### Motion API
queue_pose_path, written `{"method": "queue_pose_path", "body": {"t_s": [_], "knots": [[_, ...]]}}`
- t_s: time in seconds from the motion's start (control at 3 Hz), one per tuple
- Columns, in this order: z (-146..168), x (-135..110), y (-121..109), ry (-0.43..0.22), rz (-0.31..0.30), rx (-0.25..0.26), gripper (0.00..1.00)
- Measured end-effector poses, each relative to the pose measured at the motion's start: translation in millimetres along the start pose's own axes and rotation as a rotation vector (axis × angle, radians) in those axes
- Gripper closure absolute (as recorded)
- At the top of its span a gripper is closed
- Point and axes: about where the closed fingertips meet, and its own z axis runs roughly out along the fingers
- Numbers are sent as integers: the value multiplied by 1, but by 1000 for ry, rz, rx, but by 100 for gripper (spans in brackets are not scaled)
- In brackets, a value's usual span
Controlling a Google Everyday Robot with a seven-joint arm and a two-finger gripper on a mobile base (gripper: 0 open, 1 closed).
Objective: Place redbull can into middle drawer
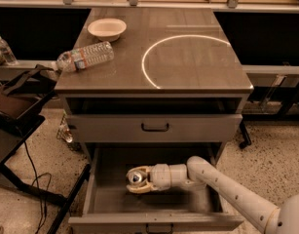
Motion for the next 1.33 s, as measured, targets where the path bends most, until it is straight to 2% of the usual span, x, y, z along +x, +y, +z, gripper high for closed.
{"method": "queue_pose_path", "body": {"t_s": [0.33,1.0,1.33], "knots": [[19,14,1,8,-3,-6,100],[49,39,1,41,31,-23,97],[49,38,1,40,31,-24,74]]}}
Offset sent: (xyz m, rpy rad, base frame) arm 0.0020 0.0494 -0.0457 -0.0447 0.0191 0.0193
